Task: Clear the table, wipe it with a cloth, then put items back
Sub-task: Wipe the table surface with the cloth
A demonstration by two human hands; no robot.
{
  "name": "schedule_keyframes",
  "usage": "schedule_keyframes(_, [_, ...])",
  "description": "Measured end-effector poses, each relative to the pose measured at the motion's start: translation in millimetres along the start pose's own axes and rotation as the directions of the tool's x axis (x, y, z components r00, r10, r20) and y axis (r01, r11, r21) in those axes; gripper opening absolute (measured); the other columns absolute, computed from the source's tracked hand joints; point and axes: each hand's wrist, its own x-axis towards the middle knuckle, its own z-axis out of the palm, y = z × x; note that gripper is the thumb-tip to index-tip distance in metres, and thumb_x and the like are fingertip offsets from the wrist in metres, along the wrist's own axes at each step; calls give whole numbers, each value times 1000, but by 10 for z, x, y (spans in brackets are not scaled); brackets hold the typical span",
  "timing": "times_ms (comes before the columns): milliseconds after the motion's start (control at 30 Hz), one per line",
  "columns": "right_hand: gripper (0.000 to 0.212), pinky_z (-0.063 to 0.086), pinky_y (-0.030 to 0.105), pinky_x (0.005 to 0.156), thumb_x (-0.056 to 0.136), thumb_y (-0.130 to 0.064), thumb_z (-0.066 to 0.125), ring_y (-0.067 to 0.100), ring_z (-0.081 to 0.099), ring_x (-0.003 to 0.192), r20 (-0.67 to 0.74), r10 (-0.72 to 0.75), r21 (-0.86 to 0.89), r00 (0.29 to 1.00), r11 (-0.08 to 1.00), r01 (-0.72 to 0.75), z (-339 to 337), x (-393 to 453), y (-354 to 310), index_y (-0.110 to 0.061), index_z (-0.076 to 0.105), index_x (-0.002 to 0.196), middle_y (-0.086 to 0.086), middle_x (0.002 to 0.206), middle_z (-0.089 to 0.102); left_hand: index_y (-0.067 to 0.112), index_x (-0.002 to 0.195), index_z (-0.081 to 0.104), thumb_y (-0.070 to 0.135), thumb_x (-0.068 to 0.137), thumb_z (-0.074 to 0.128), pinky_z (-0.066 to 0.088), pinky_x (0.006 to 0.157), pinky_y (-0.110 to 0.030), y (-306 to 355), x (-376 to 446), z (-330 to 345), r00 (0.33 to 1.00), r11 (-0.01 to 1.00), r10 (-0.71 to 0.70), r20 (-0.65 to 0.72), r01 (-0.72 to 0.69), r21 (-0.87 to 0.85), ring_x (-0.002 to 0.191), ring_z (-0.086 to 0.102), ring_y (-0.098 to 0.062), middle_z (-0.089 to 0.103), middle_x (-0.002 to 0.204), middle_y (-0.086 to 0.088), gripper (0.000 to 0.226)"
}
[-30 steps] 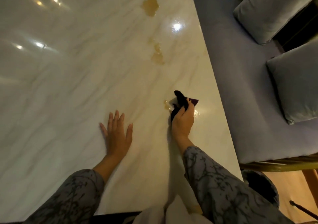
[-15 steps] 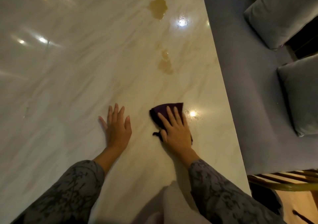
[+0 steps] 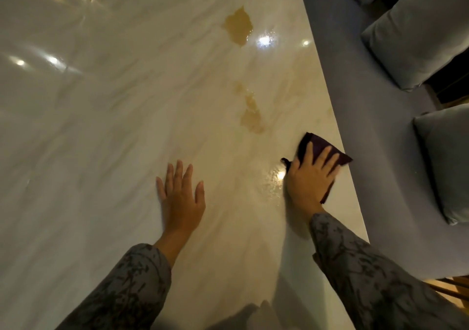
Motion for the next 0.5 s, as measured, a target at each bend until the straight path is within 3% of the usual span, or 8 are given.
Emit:
schedule_keyframes(100, [63,-2,53,120,98,-46,33,40,0,148,55,-119,18,991,993,118,47,-40,-630,-24,16,155,19,161,7,17,146,40,45,98,31,6,120,-52,4,2,-6,1000,1000,-2,8,2,-3,149,16,-25,29,157,-8,57])
schedule_keyframes(233, [55,3,50,121,96,-28,43,36,7,149,40,-324,135,945,939,316,84,-353,-1249,-18,35,149,18,160,17,18,146,40,46,97,29,8,120,-52,15,5,-40,1000,1000,-6,21,6,2,149,17,-25,29,158,-7,57])
schedule_keyframes(333, [50,2,44,122,92,-15,45,28,8,150,44,-441,220,896,879,422,133,-622,-1327,-17,43,142,11,160,22,19,146,40,47,97,26,9,120,-51,25,14,-73,1000,1000,-16,26,16,10,149,17,-24,29,158,-6,58])
schedule_keyframes(433, [44,6,39,123,91,-8,46,21,14,149,-5,-422,345,907,850,397,127,-724,-1181,-15,50,134,7,157,30,18,145,43,47,97,28,14,119,-51,33,-6,-68,1000,1000,-19,20,18,25,146,24,-25,34,155,-6,57])
schedule_keyframes(500, [40,10,36,123,91,-6,47,22,19,148,-63,-304,425,950,853,302,58,-649,-1081,-12,53,130,8,154,35,18,139,50,48,96,33,21,115,-52,27,24,-83,1000,998,-13,3,13,61,140,34,-28,43,149,-8,55])
